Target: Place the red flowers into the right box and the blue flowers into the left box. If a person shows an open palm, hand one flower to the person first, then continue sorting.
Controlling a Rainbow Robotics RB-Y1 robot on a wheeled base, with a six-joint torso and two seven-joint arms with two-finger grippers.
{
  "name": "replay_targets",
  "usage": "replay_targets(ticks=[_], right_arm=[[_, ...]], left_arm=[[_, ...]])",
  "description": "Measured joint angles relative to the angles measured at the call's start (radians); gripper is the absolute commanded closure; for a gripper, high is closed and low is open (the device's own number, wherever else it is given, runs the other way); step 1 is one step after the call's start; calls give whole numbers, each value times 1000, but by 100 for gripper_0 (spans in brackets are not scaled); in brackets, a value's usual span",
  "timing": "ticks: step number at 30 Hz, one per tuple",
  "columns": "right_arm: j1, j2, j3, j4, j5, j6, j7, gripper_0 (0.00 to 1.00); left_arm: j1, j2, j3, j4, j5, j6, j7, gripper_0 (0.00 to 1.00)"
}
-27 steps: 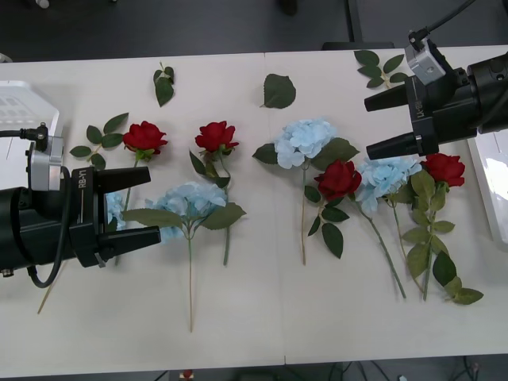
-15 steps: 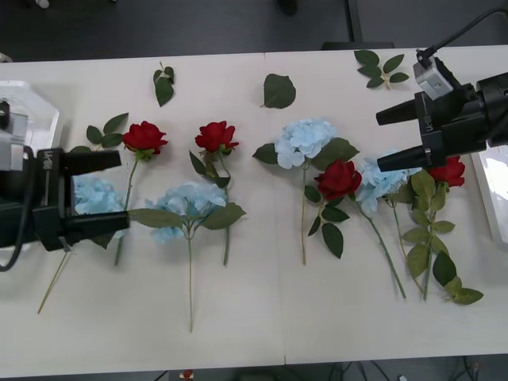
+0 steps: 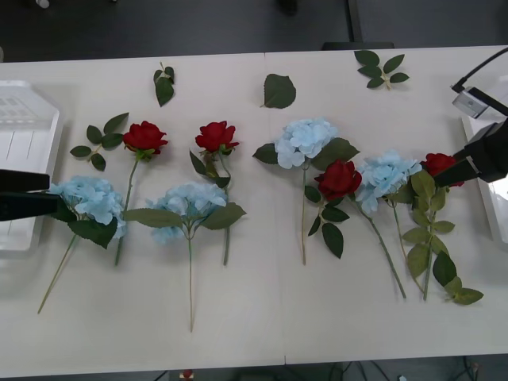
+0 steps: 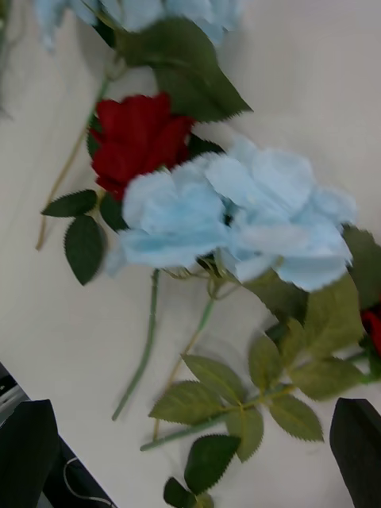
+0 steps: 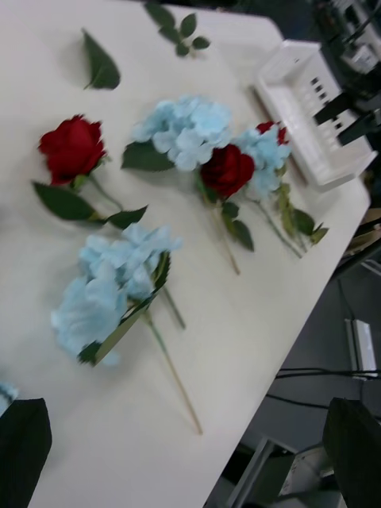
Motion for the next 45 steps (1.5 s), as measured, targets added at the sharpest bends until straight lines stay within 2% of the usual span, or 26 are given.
replay_targets(ticks=[5,12,20,30,45], right_arm=[[0,0,0,118,64,16,-29,0],[1,6,0,145,204,19,-294,0],[2,78,0,146,301,30,-437,0],[2,211,0,185,402,-28,-452,0],[2,279,0,256,477,-182,-457,0]], left_arm=[[1,4,0,31,-171,13,69,0],[2,4,-2,35,-402,14,322,0],[-26,5,-91,36,-614,14,326,0],[-88,5,-259,38,-775,-18,326,0],[-230,5,-451,172,-801,-81,326,0]])
